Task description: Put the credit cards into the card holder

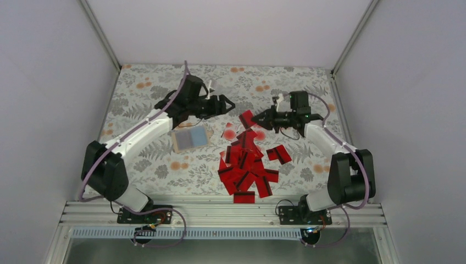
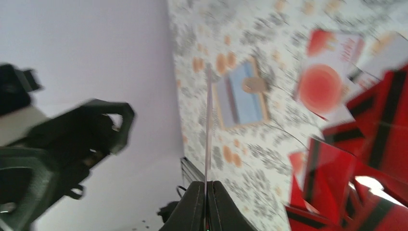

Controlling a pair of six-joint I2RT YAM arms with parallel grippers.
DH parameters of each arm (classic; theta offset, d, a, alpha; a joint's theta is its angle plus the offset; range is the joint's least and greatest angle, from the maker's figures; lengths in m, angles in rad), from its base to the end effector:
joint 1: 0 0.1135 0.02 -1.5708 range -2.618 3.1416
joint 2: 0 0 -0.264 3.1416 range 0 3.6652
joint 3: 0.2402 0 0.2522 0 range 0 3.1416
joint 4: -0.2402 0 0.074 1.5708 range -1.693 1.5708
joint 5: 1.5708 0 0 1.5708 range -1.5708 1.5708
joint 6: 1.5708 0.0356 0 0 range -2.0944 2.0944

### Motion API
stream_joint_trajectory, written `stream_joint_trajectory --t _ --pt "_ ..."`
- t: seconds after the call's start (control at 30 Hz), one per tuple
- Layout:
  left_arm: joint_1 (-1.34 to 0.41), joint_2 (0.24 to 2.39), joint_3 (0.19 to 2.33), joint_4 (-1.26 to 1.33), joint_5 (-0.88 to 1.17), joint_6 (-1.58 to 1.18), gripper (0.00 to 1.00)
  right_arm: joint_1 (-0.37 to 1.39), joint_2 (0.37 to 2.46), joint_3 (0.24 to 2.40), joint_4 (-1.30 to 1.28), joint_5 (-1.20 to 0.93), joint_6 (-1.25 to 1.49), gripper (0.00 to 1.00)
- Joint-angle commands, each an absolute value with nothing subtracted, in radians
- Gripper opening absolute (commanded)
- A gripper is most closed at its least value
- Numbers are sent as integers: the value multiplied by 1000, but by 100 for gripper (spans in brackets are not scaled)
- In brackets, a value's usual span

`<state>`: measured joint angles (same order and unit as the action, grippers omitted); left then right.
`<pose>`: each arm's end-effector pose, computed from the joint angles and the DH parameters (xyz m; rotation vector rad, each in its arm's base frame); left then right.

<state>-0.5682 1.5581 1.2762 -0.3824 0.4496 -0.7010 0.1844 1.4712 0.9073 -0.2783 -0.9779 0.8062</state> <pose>0.2885 -0.2025 0.3016 0.1083 2.4301 -1.1433 0.2849 0.0832 0.2259 0.2802 2.5198 1.6134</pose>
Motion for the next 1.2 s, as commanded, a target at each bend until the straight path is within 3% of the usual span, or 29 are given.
stream_joint_trajectory --t 0.0,0.23,0.53,1.17 --pt "-539 1476 1206 -198 512 -927 81 179 1475 1022 -196 -1027 974 4" --pt "-517 1455 1141 66 596 -1102 82 179 1467 1113 -115 -1038 1142 4" --pt "-508 1483 1059 432 644 -1332 77 200 1463 1203 -28 -1030 1282 4" --pt "-508 1537 1074 628 663 -1438 44 304 1501 1300 33 -992 1364 4"
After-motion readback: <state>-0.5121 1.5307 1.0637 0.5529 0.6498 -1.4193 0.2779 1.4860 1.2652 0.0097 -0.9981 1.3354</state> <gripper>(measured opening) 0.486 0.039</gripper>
